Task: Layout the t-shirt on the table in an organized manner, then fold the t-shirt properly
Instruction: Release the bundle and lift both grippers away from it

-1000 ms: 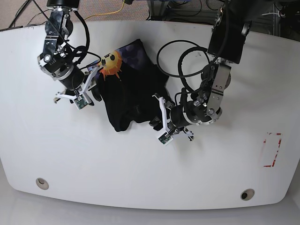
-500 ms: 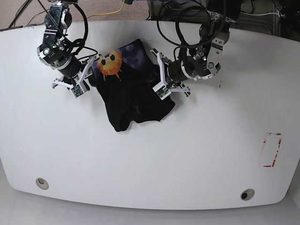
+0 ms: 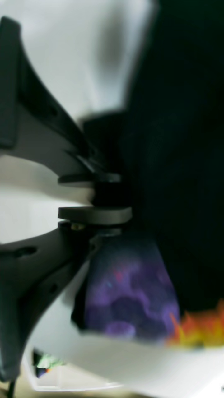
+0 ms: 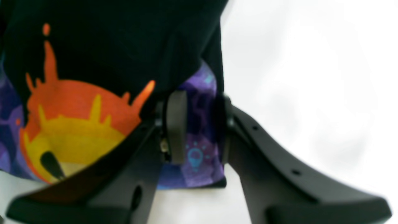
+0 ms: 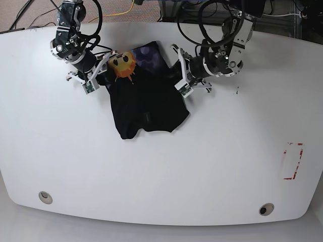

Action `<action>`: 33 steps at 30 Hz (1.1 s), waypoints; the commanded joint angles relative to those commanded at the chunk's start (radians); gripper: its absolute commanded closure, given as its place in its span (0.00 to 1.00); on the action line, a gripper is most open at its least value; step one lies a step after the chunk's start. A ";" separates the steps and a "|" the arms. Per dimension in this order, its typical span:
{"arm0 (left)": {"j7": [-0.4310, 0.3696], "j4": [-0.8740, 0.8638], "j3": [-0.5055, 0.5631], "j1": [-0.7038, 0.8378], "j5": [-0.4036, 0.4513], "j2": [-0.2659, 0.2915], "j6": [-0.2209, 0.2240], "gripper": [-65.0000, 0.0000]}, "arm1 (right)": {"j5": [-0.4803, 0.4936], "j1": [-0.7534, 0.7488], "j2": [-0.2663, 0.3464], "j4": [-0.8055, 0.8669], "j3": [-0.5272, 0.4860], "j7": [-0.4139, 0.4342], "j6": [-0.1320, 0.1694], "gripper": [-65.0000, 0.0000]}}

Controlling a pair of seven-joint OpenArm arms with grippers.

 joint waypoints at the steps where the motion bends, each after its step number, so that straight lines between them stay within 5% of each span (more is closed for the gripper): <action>1: 0.002 0.000 -0.008 -0.002 0.000 -0.003 -0.002 0.87 | 0.000 0.000 0.000 0.003 -0.003 0.000 0.000 0.78; 9: 0.002 0.021 -0.087 -0.006 -0.003 -0.068 -0.003 0.87 | 0.000 -0.023 -0.003 0.051 -0.075 -0.002 0.000 0.78; 16: 0.020 0.124 -0.106 0.000 -0.003 -0.071 -0.005 0.87 | 0.002 -0.037 0.000 0.103 -0.101 -0.002 0.000 0.78; 24: 0.098 0.267 -0.109 0.000 -0.003 -0.014 -0.005 0.87 | 0.000 -0.043 0.006 0.222 -0.098 -0.006 0.000 0.77; 29: 0.098 0.321 -0.106 0.002 0.003 0.052 0.003 0.87 | 0.002 -0.043 0.006 0.290 -0.046 -0.086 0.000 0.77; 33: 0.095 0.324 -0.103 0.002 0.005 0.115 0.071 0.87 | 0.011 -0.035 0.005 0.299 0.021 -0.097 0.000 0.77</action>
